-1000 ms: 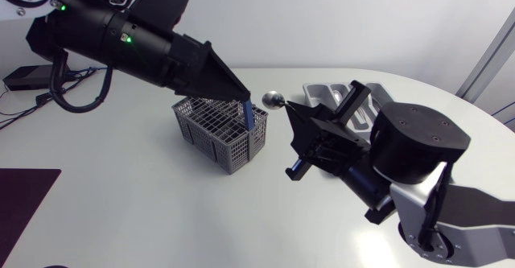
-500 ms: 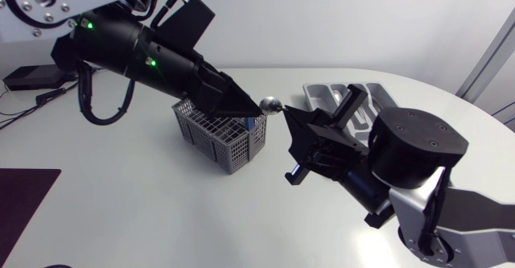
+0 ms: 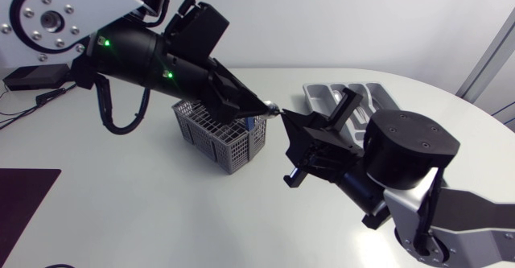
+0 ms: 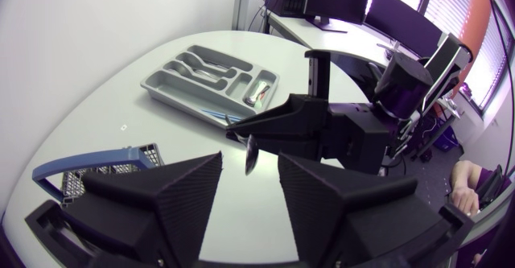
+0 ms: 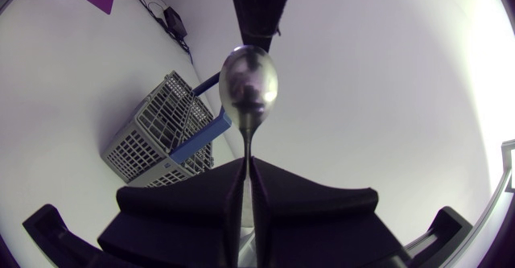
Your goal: Unload the cutlery basket into the drawer organizer.
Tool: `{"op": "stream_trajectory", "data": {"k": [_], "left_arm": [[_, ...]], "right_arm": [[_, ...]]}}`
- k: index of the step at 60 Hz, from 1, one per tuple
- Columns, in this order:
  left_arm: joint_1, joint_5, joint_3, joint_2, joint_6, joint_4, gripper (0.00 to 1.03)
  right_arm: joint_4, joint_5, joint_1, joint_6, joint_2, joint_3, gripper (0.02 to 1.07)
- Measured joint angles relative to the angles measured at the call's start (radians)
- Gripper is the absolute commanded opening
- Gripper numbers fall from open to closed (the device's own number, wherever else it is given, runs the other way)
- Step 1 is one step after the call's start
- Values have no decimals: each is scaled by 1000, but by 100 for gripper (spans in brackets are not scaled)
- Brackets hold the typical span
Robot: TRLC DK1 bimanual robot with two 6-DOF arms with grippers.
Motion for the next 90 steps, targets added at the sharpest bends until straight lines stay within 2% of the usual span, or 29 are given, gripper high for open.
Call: {"op": "stream_trajectory", "data": {"k": [17, 29, 49, 52, 57, 66, 90], "left_arm": [[-16, 0, 0, 0, -1, 3, 36], [-35, 0, 0, 8, -1, 11, 25], [-50, 0, -21, 29, -3, 15, 24], [-50, 0, -23, 31, -3, 15, 20], [-51, -5, -23, 32, -3, 17, 17], [-64, -26, -23, 35, -3, 26, 5], [-101, -60, -51, 40, -4, 94, 3]], "right_arm": [[0, -6, 0, 0, 3, 0, 10], [0, -6, 0, 0, 5, 0, 10], [0, -7, 0, 0, 5, 0, 10], [0, -7, 0, 0, 5, 0, 10], [0, -6, 0, 0, 5, 0, 10], [0, -7, 0, 0, 5, 0, 10], [0, -6, 0, 0, 5, -4, 11]]}}
